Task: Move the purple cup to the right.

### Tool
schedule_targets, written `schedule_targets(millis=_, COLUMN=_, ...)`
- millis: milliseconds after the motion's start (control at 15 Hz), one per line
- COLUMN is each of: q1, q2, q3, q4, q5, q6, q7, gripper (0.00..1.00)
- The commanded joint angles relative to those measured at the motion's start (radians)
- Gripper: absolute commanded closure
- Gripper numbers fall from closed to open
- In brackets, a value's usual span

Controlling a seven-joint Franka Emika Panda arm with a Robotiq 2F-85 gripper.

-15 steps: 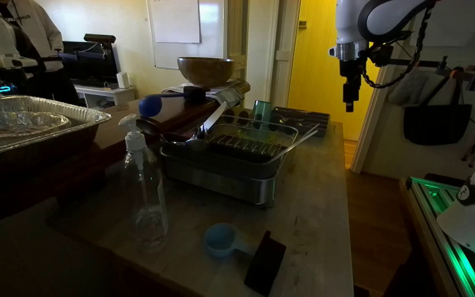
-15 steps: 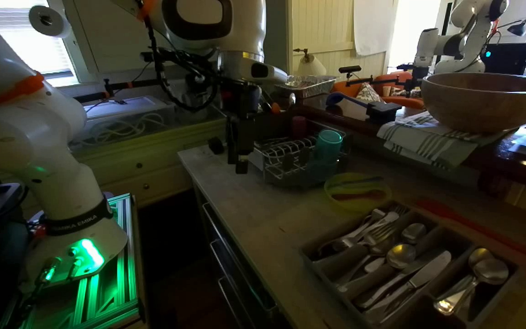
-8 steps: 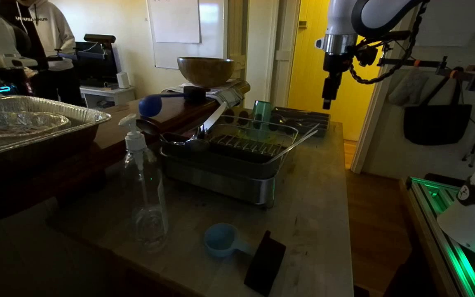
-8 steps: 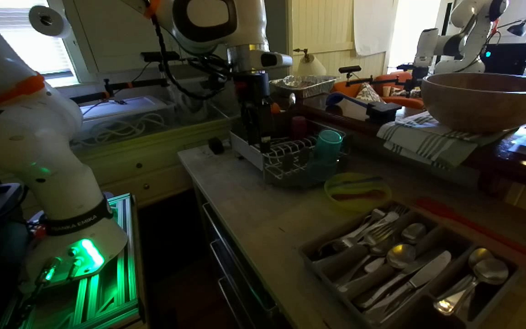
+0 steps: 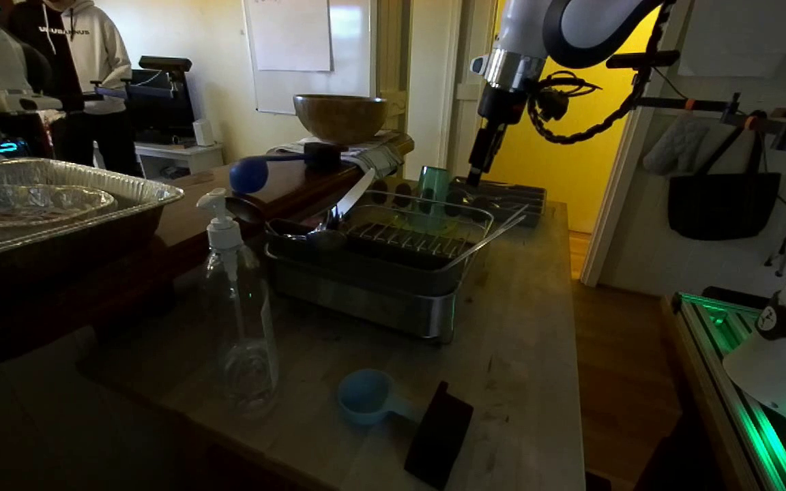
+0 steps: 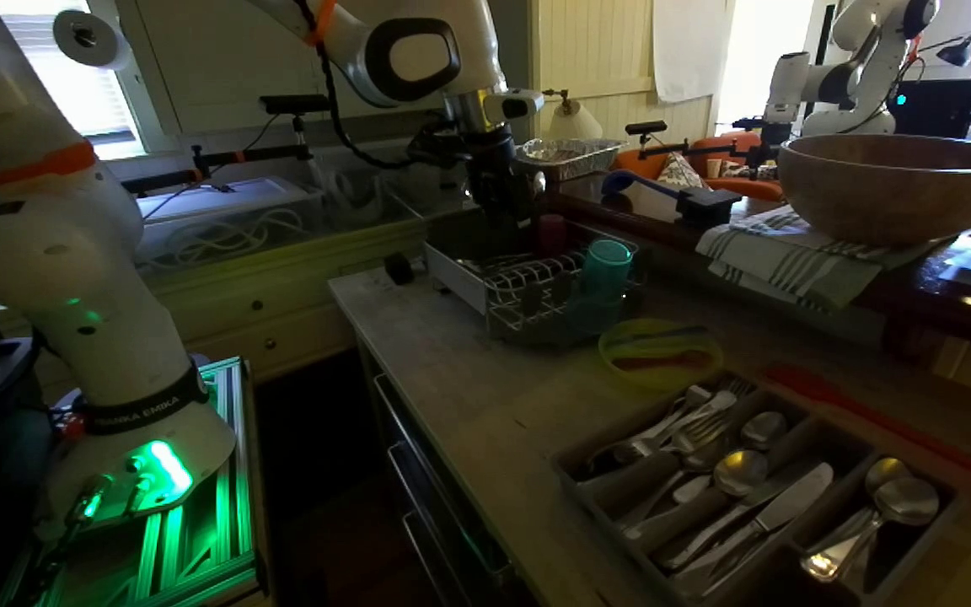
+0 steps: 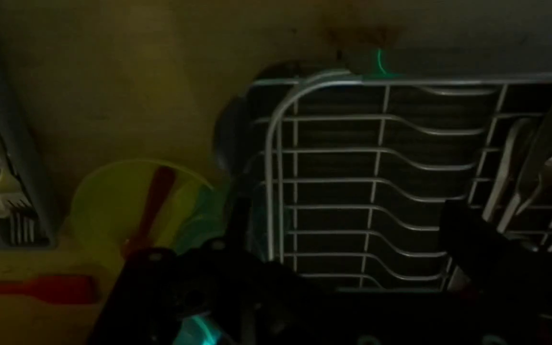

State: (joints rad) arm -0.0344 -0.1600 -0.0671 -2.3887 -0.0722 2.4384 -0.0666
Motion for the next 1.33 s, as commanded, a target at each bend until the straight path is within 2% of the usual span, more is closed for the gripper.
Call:
schedule_targets(millis=0, q1=0.023, q2=0.107, q3=0.027, q4=0.076, q5=0.031, q6=0.041, q7=-0.018, gripper=0.00)
schedule_targets(millis=67, q1=0.011, q2=0.040, q3=0.024, q4=0.029, q5=0.011, q6=0.022, q7=-0.001, gripper=0.00)
schedule_targets(millis=533, q1=0.018, q2=0.092, q3=0.033, q4=0.069, q5=0.011, q6=0.025, q7=0.000, gripper=0.00)
schedule_targets(millis=667, q1=0.021, q2=0.111, q3=0.037, q4=0.073, q5=0.042, q6=0.050, q7=0.047, gripper=0.00)
schedule_targets(millis=1000, q1=0.049, q2=0.214, q3=0.069, q4=0.161, q5=0.251, q6=0.100, q7=0.100, gripper=0.00)
schedule_targets(millis=1267, q1=0.065, q2=0.314, q3=0.097, q4=0.238, q5=0.273, q6=0.213, q7=0.205, gripper=0.00)
